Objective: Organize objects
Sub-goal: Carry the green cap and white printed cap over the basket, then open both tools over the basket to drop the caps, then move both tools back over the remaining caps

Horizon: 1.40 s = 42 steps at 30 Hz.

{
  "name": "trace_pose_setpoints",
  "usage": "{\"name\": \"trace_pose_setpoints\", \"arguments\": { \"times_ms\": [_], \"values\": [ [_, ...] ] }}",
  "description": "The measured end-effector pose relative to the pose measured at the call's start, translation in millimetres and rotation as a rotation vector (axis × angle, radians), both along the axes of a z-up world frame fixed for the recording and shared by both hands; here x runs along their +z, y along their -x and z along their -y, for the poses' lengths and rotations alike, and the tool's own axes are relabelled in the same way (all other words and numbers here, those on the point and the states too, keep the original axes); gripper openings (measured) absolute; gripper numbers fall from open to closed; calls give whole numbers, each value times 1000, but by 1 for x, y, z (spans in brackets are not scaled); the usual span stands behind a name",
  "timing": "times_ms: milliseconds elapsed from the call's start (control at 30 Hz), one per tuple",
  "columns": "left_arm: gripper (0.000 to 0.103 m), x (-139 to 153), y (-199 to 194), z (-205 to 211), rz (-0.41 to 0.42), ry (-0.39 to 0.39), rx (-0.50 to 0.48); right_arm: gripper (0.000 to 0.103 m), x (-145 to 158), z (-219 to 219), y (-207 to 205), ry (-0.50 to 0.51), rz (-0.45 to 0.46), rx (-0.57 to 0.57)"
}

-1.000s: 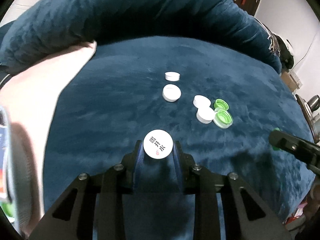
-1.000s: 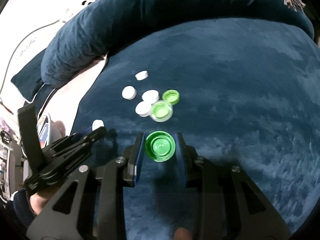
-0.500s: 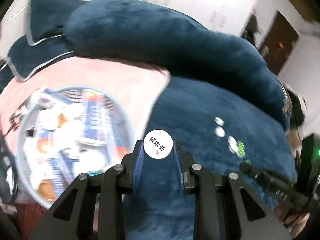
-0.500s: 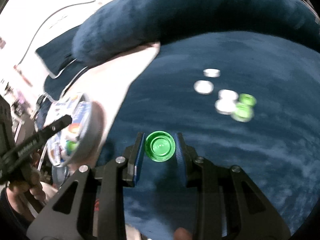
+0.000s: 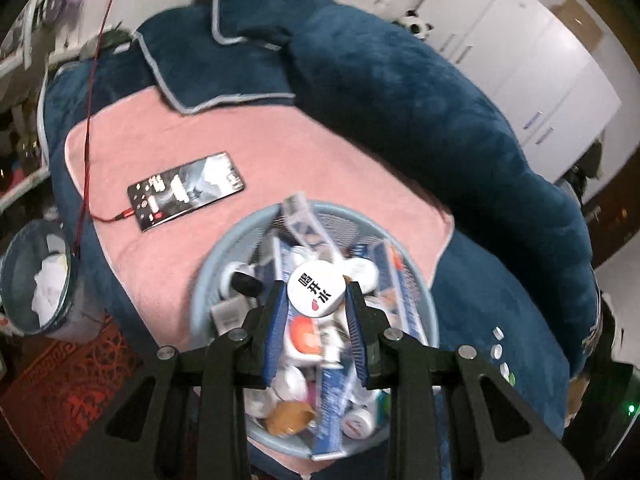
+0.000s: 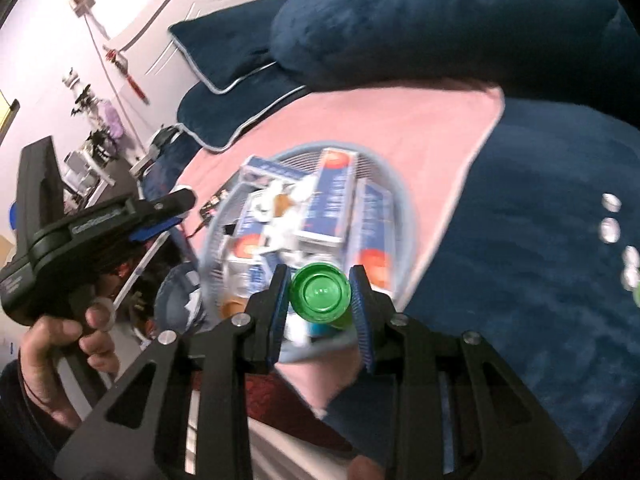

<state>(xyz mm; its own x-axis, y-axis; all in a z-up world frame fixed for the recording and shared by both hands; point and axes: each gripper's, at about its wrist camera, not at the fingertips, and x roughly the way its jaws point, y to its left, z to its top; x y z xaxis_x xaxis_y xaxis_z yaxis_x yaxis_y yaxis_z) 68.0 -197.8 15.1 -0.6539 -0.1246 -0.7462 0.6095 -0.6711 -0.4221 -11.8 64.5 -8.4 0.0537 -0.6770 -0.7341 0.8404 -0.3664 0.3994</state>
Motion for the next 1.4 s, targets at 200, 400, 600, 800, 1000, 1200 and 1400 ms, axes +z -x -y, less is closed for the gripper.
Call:
{"name": "trace_pose_setpoints", "arguments": {
  "times_ms": [200, 400, 600, 800, 1000, 1200, 1400],
  "values": [
    [42, -33, 18, 19, 102, -63, -1, 33, -12, 31, -3, -36, 88, 21],
    [102, -31, 5, 13, 139, 10, 44, 98, -5, 21, 4, -29, 94, -10],
    [102, -21, -6, 5, 166, 77, 71, 100, 5, 2, 16, -9, 60, -57],
    [102, -9, -7, -10, 160, 107, 54, 100, 8, -18, 26, -26, 28, -79],
    [102, 9, 7, -51, 150, 189, -27, 100, 10, -47, 43, -30, -1, -114],
    [102, 14, 33, -106, 157, 255, -140, 103, 10, -83, 71, -36, -23, -175],
    [102, 15, 59, -157, 170, 331, -219, 103, 8, -129, 105, -45, -35, -245]
  ]
}}
